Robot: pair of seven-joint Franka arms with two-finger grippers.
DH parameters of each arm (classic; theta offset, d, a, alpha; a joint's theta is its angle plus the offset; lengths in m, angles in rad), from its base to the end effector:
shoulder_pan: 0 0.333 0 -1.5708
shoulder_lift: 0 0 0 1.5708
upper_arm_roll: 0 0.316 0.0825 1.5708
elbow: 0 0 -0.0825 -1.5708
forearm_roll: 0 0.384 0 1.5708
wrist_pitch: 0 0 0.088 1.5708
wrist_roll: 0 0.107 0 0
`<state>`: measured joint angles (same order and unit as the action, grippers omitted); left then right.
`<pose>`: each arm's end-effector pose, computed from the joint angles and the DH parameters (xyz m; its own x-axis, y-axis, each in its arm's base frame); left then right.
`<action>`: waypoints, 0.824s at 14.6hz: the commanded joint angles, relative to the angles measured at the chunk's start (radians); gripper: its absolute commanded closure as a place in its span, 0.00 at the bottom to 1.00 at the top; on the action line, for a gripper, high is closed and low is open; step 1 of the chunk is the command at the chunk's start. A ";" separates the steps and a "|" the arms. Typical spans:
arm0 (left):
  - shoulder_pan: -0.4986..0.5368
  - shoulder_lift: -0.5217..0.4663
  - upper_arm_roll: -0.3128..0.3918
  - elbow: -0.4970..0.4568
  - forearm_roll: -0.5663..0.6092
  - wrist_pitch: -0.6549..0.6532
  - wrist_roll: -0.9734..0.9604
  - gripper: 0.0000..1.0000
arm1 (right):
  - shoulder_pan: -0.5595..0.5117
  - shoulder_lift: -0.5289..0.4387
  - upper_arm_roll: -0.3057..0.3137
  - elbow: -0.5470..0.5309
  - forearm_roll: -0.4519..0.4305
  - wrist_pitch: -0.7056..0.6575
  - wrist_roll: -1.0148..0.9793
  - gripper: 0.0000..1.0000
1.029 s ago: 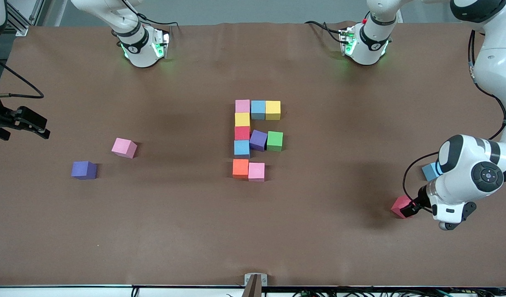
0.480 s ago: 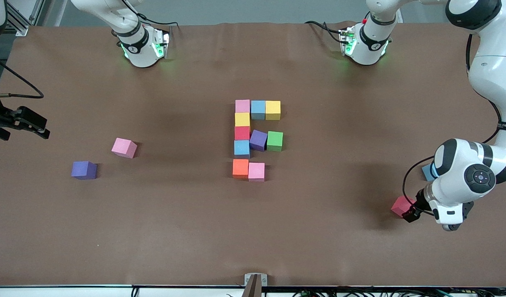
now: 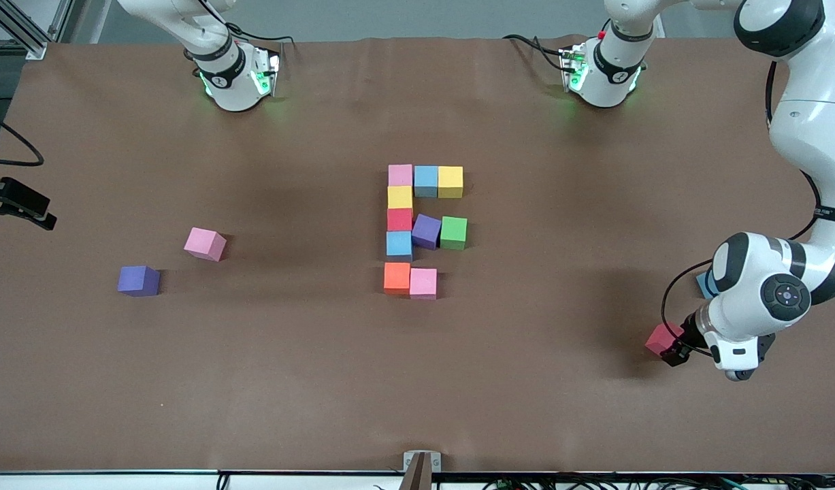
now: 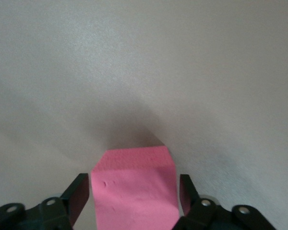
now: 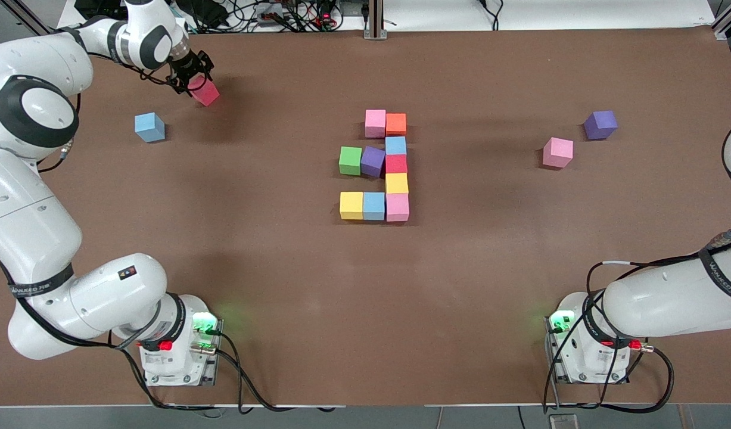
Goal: Arrange 11 blocks into digit 3
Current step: 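Grasp the red cube with the left gripper, then carry the red cube with the left gripper beside the pink cube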
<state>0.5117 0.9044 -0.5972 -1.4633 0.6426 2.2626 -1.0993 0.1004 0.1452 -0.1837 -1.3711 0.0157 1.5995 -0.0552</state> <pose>0.7226 0.0383 0.2082 0.6842 0.7246 0.0828 0.7244 -0.6883 0.0385 0.6009 -0.0393 0.6390 0.9961 -0.0241 0.0848 -0.0255 -0.9996 0.0155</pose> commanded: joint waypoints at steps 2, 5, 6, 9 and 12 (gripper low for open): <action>-0.048 0.010 0.007 0.017 0.012 0.014 -0.023 0.47 | -0.004 -0.013 0.006 -0.003 0.000 -0.004 -0.003 0.00; -0.114 -0.012 0.005 0.030 0.011 -0.005 -0.169 0.77 | -0.034 -0.029 0.016 -0.010 0.000 -0.001 -0.008 0.00; -0.131 -0.027 0.004 0.029 0.012 -0.024 -0.186 0.83 | -0.040 -0.029 0.021 -0.009 0.001 0.005 -0.008 0.00; -0.179 -0.061 -0.074 0.040 -0.015 -0.194 -0.320 0.87 | -0.128 -0.036 0.130 -0.009 -0.008 -0.003 -0.006 0.00; -0.234 -0.068 -0.197 0.052 -0.015 -0.303 -0.613 0.88 | -0.130 -0.055 0.144 -0.010 -0.010 -0.053 0.003 0.00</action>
<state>0.3198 0.8592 -0.7415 -1.4141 0.6359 2.0347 -1.5542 -0.0050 0.1202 -0.0709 -1.3698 0.0153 1.5821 -0.0555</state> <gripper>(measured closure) 0.432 0.000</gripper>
